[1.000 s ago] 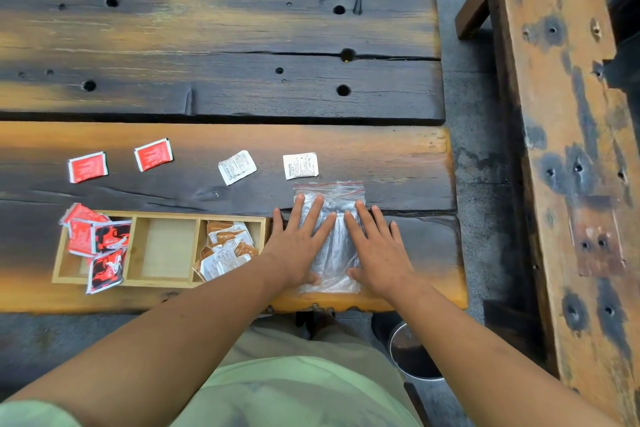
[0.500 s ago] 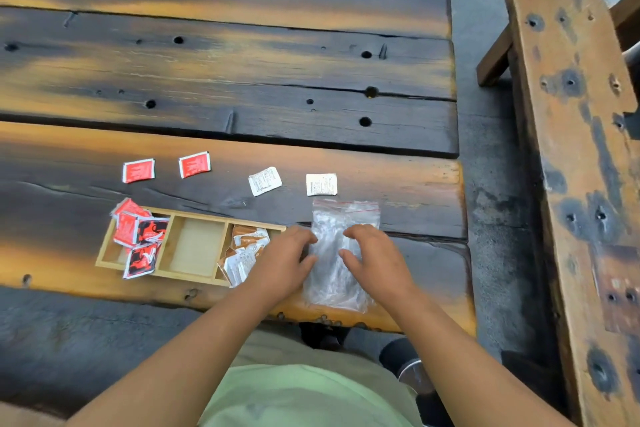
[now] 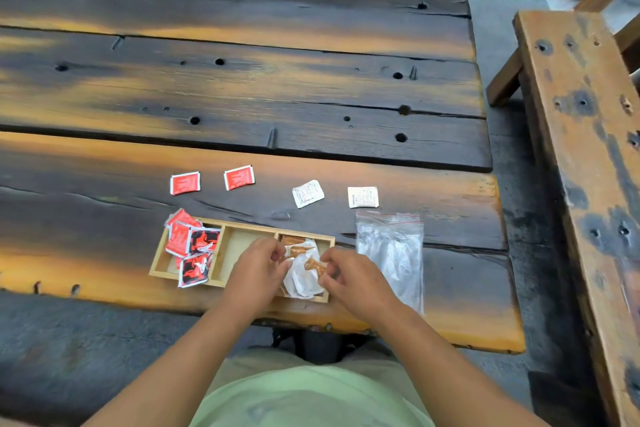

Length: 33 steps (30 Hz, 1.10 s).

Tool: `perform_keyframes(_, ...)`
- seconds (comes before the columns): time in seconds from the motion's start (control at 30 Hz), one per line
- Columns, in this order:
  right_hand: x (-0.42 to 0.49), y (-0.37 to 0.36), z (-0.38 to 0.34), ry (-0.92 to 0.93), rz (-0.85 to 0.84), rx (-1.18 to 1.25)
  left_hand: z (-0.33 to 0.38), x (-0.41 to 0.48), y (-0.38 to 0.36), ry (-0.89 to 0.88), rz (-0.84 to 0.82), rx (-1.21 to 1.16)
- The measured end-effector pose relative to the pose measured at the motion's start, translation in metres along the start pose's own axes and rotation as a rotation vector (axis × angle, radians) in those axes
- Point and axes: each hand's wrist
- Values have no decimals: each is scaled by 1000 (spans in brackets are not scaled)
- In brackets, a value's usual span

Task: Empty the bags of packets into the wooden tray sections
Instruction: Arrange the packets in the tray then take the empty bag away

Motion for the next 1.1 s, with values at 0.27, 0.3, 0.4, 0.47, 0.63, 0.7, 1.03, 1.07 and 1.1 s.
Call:
perform_keyframes(0.27, -5, -32, -17, -29, -94, -162, -20, -9, -4, 104, -104, -67)
perform_keyframes(0.3, -7, -36, -19, -29, -101, -180, -22, -8, -4, 122, -109, -79)
perform_keyframes(0.4, -13, -48, -23, -29, -81, -227, -25, -5, -4, 159, -157, -137)
perform_keyframes(0.47, -14, -53, -26, -38, -54, -255, -26, -4, -6, 173, -202, -183)
perform_keyframes(0.63, -11, -59, -32, -64, -1, -306, -23, 2, -10, 199, -251, -296)
perform_keyframes(0.7, -8, -61, -33, -90, 21, -292, -22, 3, -9, 185, -279, -295)
perform_keyframes(1.03, -5, -63, -33, -126, 146, -119, -21, 3, -5, 73, -351, -346)
perform_keyframes(1.07, -4, -62, -32, -137, 156, -97, -21, 3, -5, 87, -357, -357)
perform_keyframes(1.1, -4, -61, -32, -146, 165, -83, -21, 3, -5, 105, -362, -367)
Point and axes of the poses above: each hand's wrist, its own x-axis towards the middle knuckle, its own y-axis out of the back of the hand, z = x × y, and after that the axes turned 5 degrees about z, right-handed
